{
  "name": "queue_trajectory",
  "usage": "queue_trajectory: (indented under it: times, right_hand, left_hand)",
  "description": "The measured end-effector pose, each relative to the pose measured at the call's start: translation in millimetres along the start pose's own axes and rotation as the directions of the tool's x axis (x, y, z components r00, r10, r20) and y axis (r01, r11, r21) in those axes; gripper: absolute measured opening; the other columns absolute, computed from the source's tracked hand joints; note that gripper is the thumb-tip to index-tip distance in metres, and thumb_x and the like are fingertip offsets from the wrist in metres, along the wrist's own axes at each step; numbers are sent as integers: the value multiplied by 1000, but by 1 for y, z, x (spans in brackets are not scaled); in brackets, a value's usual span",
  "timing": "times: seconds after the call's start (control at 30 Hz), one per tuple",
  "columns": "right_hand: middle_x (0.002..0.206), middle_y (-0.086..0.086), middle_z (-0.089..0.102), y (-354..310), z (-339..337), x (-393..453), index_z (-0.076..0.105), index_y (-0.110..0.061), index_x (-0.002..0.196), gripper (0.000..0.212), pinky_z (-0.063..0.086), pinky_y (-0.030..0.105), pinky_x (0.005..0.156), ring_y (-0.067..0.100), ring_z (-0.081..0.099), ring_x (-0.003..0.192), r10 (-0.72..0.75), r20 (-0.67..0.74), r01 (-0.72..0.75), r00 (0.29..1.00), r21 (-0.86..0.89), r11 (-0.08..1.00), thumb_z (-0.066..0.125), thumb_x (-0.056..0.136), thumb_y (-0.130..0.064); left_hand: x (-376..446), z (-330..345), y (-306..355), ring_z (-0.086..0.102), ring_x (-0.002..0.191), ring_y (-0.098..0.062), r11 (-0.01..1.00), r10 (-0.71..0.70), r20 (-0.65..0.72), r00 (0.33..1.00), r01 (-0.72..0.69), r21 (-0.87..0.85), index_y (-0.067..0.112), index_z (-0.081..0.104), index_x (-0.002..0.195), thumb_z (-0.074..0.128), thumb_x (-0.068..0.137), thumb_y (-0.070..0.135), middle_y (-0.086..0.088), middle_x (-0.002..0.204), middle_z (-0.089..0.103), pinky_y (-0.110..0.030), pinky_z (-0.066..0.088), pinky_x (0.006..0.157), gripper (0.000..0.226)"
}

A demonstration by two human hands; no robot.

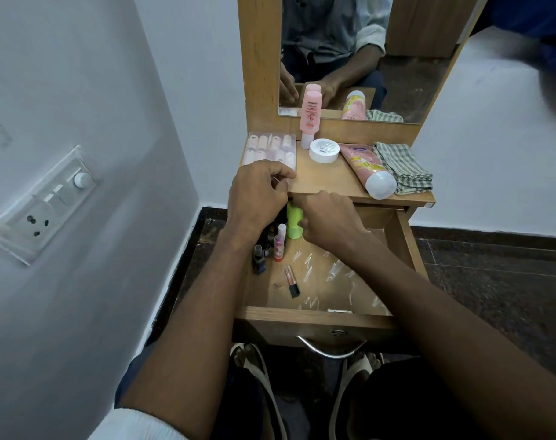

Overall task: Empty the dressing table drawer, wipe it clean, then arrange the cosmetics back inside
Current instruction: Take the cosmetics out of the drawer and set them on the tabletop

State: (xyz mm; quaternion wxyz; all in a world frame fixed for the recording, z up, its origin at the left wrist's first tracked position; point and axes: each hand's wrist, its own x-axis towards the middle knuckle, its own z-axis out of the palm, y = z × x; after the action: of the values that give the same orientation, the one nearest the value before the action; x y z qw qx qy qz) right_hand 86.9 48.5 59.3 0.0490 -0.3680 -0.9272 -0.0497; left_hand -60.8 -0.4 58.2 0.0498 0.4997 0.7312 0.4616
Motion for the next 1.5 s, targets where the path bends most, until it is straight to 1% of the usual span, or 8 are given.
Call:
queue_trajectory:
  times: [0.43,0.6,0.73,0.93,1.17,1.23,1.37,1.5]
  right_hand:
    - [100,12,72,-8,15,0,59,-16,119,33,38,36,65,40,67,94,115,-123,-87,986,209,974,72,91,-30]
    - [93,6,68,-6,9,0,58,-19,111,37,50,39,66,34,64,86,133,-107,-96,985,301,949,77,80,-24]
    - [89,-2,64,10,-6,2,58,-24,107,42,49,36,65,28,59,82,124,-61,-92,990,375,923,78,70,-23]
    - [82,-5,68,37,-29,9,70,-26,89,29,45,29,62,12,63,74,228,-61,-142,972,620,772,85,65,-23]
    - [73,-1,72,47,-40,22,75,-26,86,27,63,48,69,19,72,67,376,-201,-80,905,786,613,78,60,-32]
    - [73,-2,72,45,-40,24,75,-26,87,28,64,46,68,17,71,64,377,-224,-54,899,797,601,76,59,-33]
    - [73,-7,69,39,-43,25,76,-19,90,29,54,26,60,1,55,56,368,-276,-24,888,771,637,75,63,-31]
    - [72,-12,64,45,-48,36,74,-21,91,23,51,27,59,1,52,58,415,-337,-4,845,772,636,78,69,-25]
  left_hand:
    - [1,1,2,71,81,-10,1000,-8,4,1000,8,2,31,84,97,72,87,17,15,95,79,-38,62,83,21]
    - [2,2,0,71,79,-9,1000,3,-12,1000,-3,-7,33,84,96,72,88,19,15,94,79,-38,62,80,20]
    - [5,2,-3,70,78,-9,1000,10,-26,1000,-11,-24,34,83,95,72,87,21,15,94,79,-38,62,77,19]
    - [7,2,-3,69,75,-9,1000,12,-46,999,-13,-25,34,84,95,72,88,20,14,93,79,-37,61,76,19]
    - [8,3,-2,68,76,-8,1000,17,-39,999,-18,-9,33,84,96,72,89,20,14,93,78,-37,61,76,20]
    - [9,4,-3,68,75,-8,1000,17,-41,999,-17,-14,34,84,96,72,89,20,15,93,78,-38,61,75,20]
    - [9,3,-5,69,76,-8,1000,9,-40,999,-10,-26,34,84,96,72,88,20,14,93,79,-38,61,76,20]
    - [9,3,-2,68,76,-8,999,-2,-44,999,0,-44,33,84,97,72,89,18,15,93,78,-37,61,78,20]
